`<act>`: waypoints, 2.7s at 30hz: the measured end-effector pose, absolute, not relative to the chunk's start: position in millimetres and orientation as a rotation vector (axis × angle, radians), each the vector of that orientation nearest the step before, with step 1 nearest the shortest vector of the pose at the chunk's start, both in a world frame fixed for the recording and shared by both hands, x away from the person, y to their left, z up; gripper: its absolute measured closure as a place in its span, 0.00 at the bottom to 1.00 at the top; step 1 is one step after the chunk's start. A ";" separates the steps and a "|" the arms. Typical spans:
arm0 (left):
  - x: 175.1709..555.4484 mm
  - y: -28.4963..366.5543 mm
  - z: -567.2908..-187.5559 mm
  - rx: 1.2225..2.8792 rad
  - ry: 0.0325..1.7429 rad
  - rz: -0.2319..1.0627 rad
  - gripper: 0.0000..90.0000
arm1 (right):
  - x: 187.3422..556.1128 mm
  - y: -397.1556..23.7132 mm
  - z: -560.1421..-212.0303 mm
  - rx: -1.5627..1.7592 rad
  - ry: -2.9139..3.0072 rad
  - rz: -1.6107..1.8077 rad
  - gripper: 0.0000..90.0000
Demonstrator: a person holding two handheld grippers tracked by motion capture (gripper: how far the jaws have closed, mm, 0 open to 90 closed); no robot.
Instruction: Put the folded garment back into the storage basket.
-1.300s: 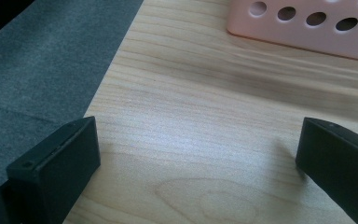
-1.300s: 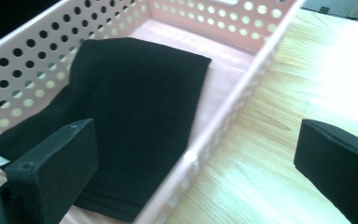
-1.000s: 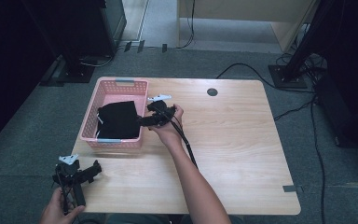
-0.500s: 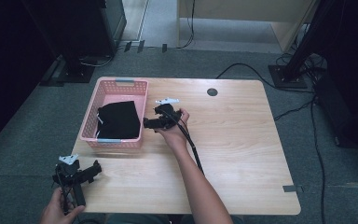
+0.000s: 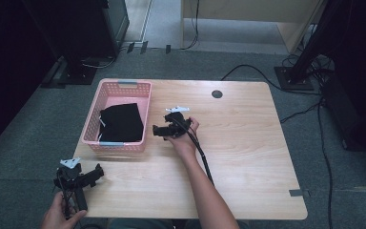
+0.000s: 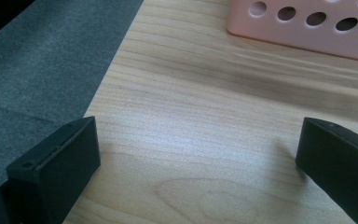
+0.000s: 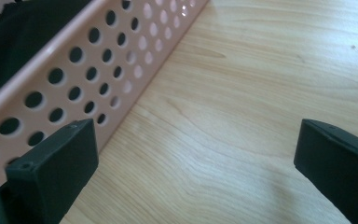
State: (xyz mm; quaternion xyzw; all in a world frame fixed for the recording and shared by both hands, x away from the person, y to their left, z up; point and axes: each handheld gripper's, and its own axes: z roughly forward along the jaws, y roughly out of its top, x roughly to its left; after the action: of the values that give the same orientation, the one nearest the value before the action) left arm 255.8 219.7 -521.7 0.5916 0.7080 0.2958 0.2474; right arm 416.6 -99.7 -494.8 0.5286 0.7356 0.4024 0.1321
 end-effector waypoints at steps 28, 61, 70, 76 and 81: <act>255.7 219.8 -521.7 1.615 1.929 0.806 0.00 | 387.9 -138.2 -524.0 1.554 2.056 1.080 0.00; 255.6 219.8 -521.8 1.615 1.929 0.807 0.00 | 352.1 -170.8 -525.8 1.546 2.014 0.864 0.00; 255.6 219.8 -521.8 1.615 1.929 0.807 0.00 | 346.2 -182.5 -525.8 1.563 1.997 0.856 0.00; 255.6 219.8 -521.8 1.615 1.929 0.807 0.00 | 343.6 -188.3 -525.9 1.568 1.990 0.855 0.00; 255.6 219.7 -521.8 1.615 1.929 0.807 0.00 | 341.5 -192.5 -526.0 1.574 1.985 0.852 0.00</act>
State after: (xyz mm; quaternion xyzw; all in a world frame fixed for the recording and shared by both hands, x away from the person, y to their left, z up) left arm 255.6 219.7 -521.8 0.5923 0.7075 0.2958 0.2471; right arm 341.5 -192.5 -526.0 0.5728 0.7223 0.3102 0.2324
